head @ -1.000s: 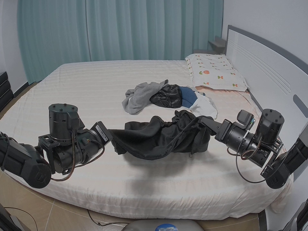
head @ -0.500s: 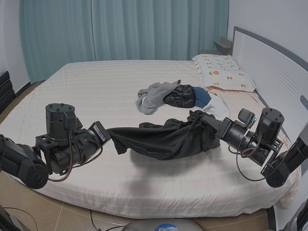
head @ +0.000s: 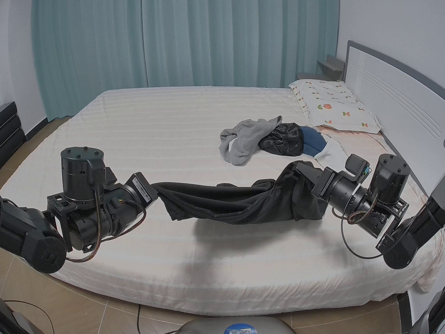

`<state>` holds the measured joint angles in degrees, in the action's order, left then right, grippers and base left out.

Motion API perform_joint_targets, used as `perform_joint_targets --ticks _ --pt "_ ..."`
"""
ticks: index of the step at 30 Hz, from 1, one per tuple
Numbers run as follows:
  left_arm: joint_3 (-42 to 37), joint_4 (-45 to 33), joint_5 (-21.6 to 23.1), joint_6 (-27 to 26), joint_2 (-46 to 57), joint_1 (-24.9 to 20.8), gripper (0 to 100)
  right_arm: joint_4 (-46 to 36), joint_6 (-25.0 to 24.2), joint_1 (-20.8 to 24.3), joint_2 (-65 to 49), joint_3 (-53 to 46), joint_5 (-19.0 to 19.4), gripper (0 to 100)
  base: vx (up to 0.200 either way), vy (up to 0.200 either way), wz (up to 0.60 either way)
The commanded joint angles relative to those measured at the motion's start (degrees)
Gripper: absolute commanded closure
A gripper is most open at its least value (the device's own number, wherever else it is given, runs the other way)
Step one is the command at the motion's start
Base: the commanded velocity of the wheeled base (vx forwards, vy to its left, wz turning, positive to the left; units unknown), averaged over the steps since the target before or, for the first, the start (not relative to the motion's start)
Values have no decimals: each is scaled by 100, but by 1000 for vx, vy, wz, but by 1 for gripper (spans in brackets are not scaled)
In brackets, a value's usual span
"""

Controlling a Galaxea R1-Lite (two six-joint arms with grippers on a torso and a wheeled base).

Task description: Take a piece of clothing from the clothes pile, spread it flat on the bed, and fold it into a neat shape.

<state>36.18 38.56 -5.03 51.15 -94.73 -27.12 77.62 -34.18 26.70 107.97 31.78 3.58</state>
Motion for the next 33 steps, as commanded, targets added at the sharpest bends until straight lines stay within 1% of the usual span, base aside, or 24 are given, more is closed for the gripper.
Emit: perform_joint_targets --ticks 1,17,22,25,26,29,33 --pt "12 -6 -6 -18 139 14 100 25 -1 -77 -48 30 2 100 0 200 0" --pt "21 3 2 -26 174 84 100 34 34 -68 -127 109 2 100 0 200 0" --pt "38 3 2 -26 306 190 100 -1 61 -7 -83 127 11 100 0 200 0" --pt "47 -6 2 -35 341 225 100 -106 456 -7 40 302 2 100 0 200 0" --pt "47 -6 2 -35 341 225 100 -98 465 -7 40 294 2 100 0 200 0" --pt "38 -6 2 -35 350 225 100 8 448 -33 5 39 2 100 0 200 0" --pt "38 -6 2 -35 333 225 100 412 298 -130 -13 -260 11 100 0 200 0"
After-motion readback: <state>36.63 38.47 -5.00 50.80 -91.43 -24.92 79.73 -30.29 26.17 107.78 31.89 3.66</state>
